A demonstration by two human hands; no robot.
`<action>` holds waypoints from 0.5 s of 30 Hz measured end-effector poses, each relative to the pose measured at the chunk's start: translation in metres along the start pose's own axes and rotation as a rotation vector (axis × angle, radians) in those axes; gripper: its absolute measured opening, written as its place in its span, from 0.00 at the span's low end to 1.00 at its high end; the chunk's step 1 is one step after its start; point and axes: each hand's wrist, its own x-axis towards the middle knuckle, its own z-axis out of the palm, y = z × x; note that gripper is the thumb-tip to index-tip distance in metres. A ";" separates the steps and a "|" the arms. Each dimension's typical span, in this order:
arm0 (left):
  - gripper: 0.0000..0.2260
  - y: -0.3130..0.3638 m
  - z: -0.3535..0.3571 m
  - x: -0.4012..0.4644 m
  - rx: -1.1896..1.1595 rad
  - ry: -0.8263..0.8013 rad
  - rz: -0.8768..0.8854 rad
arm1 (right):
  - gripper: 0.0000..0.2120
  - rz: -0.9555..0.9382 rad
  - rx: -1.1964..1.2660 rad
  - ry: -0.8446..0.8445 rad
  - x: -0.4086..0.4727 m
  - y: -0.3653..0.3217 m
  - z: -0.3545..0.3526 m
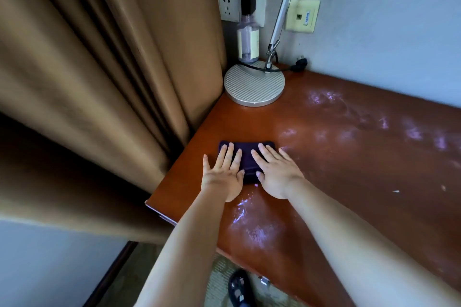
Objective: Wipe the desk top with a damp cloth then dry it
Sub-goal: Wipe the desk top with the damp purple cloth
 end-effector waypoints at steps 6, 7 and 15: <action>0.26 0.007 0.013 -0.020 0.017 0.035 0.000 | 0.27 -0.043 0.030 -0.045 -0.017 0.000 0.003; 0.26 0.007 0.014 -0.019 0.021 0.044 0.004 | 0.27 -0.041 0.030 -0.048 -0.017 0.000 0.003; 0.26 -0.008 -0.009 0.026 0.059 0.043 0.047 | 0.28 -0.001 -0.009 0.012 0.020 0.008 -0.003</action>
